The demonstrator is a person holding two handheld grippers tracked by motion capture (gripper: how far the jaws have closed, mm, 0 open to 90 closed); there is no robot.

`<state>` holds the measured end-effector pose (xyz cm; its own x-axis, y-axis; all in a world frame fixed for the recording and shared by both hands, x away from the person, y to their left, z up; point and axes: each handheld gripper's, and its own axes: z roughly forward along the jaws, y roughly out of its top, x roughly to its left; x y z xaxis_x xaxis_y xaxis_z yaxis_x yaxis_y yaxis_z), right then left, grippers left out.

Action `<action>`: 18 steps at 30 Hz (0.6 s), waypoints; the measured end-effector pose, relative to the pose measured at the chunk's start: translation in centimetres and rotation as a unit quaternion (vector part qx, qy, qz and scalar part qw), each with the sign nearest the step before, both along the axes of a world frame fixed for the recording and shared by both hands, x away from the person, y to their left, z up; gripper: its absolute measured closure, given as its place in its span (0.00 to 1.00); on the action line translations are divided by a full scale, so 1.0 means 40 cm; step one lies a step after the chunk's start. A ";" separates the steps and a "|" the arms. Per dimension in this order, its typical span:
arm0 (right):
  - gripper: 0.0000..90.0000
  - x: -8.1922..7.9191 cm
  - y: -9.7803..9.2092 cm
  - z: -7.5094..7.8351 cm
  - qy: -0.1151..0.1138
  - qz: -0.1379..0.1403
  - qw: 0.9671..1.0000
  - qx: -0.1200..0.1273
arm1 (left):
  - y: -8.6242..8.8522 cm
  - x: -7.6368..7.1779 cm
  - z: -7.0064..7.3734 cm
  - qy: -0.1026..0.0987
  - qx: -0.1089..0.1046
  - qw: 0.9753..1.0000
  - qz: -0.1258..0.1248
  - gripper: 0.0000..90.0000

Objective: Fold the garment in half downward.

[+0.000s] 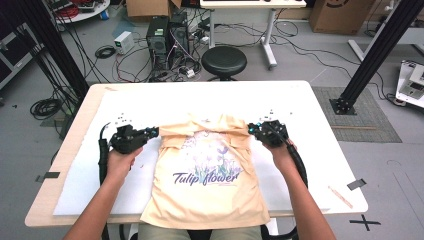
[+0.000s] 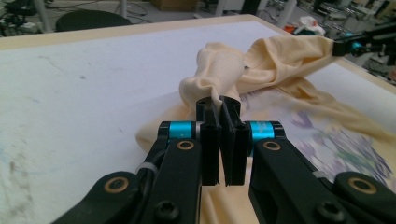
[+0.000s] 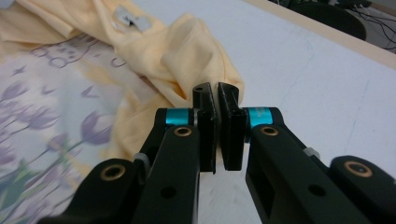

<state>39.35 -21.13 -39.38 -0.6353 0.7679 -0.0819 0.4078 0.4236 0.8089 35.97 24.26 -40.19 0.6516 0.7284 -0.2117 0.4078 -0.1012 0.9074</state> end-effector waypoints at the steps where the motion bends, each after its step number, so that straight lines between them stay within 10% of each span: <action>1: 0.97 -0.017 -0.003 -0.004 -0.001 0.003 1.000 0.004 | -0.002 -0.016 -0.006 0.001 0.002 1.000 -0.007 0.96; 18: 0.97 -0.236 -0.046 -0.075 0.020 0.034 0.999 0.011 | 0.031 -0.169 -0.070 0.031 0.048 0.997 -0.042 0.96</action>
